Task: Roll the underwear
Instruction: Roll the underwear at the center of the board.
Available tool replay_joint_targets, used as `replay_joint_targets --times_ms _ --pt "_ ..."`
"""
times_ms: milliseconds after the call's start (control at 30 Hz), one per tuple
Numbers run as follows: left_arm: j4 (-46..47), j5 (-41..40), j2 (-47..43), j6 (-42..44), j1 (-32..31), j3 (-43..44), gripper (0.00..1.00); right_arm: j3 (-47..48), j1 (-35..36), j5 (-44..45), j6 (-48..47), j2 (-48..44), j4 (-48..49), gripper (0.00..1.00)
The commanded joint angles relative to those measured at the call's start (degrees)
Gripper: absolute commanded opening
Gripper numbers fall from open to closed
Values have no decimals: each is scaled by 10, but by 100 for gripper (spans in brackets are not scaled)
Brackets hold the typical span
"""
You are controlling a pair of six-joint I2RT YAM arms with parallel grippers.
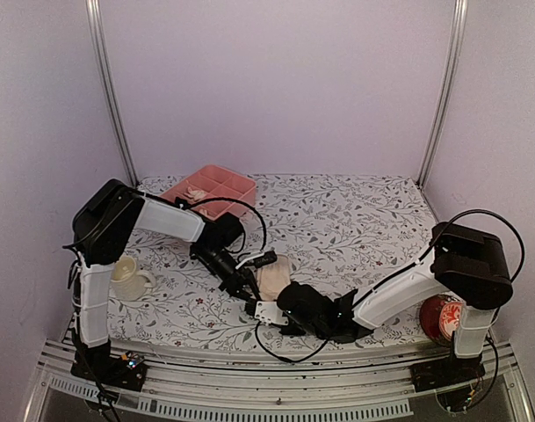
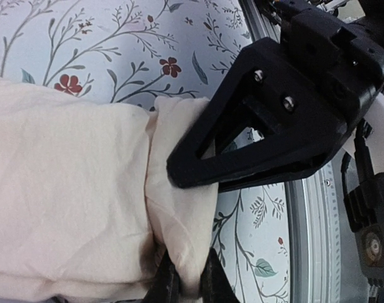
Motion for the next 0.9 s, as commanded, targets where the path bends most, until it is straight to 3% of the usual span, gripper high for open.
replay_joint_targets --times_ms 0,100,267,667,867 --pt "2 -36 17 -3 6 13 7 10 -5 -1 17 9 -47 7" --pt "25 -64 15 -5 -2 12 11 15 -6 3 46 6 -74 6" --pt "44 -77 3 5 -18 -3 32 23 -7 -14 110 -2 -126 5" --pt "270 -141 -226 -21 7 -174 97 58 -46 -132 165 -14 -204 4" --pt "422 -188 -335 34 5 -305 98 100 -87 -260 185 -10 -263 4"
